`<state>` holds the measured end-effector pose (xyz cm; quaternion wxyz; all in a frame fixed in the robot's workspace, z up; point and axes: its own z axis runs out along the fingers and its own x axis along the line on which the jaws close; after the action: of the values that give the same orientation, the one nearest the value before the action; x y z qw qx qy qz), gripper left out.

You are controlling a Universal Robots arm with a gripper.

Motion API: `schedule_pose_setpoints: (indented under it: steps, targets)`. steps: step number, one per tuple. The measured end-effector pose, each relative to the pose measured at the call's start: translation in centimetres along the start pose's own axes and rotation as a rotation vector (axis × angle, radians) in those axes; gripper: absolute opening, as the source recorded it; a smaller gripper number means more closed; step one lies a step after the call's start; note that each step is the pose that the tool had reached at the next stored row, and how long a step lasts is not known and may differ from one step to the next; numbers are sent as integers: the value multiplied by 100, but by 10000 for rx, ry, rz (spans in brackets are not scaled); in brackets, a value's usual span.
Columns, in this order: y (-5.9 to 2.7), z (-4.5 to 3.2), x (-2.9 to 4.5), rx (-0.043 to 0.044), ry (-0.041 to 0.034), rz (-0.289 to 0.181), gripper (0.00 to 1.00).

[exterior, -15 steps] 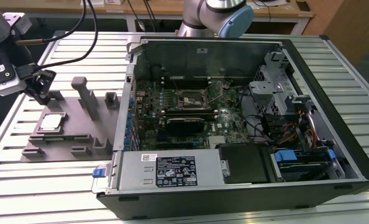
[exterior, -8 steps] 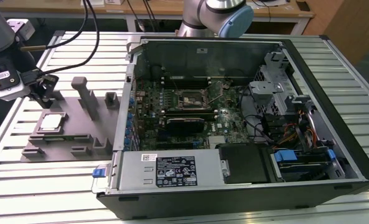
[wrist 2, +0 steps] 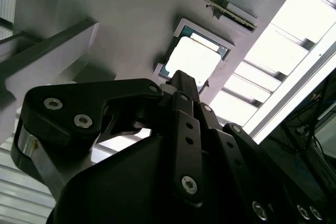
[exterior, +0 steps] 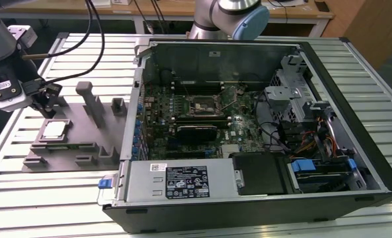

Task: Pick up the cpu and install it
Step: 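Pick up the cpu and move it towards the insertion slot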

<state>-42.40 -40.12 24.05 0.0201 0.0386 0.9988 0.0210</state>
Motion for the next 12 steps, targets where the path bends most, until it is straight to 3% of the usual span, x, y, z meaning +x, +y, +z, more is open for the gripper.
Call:
schedule_pose_setpoints:
  steps: [12]
  targets:
    - [-57,137,35,0,0,1,11]
